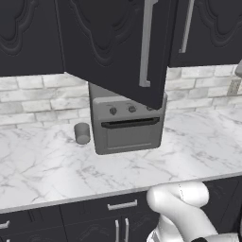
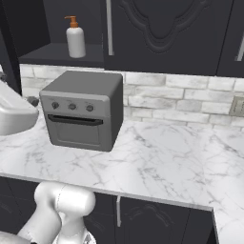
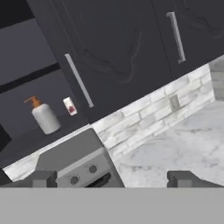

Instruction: Pick the soap dispenser and soap dispenser from the cabinet and place them on the counter.

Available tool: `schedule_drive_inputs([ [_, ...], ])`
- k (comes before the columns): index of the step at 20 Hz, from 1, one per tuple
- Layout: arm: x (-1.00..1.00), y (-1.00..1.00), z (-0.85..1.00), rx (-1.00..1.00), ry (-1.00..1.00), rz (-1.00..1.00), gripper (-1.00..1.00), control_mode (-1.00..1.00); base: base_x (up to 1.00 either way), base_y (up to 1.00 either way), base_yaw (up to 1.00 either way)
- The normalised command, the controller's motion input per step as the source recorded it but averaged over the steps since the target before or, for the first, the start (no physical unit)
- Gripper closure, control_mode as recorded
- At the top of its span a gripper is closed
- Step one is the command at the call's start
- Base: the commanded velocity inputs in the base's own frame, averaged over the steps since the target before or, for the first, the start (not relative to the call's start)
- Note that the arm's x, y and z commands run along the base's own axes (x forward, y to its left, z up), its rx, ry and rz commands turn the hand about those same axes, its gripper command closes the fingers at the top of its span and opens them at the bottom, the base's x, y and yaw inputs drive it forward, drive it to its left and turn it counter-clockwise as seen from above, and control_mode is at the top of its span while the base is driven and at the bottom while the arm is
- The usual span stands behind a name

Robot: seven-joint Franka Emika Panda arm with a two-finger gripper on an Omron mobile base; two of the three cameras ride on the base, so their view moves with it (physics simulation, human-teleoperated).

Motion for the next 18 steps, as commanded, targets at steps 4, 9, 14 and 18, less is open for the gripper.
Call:
schedule_drive_inputs([
  [4, 0.50, -0.01, -0.20, 0.15, 0.21, 0.17, -1.00, -1.00, 0.00, 0.00, 0.00],
  [9, 0.44, 0.01, -0.18, 0.17, 0.20, 0.19, -1.00, -1.00, 0.00, 0.00, 0.00],
  [14, 0.48, 0.16, -0.16, 0.16, 0.21, 0.21, -1.00, -1.00, 0.00, 0.00, 0.00],
  [18, 0.53, 0.22, -0.15, 0.17, 0.18, 0.20, -1.00, -1.00, 0.00, 0.00, 0.00],
])
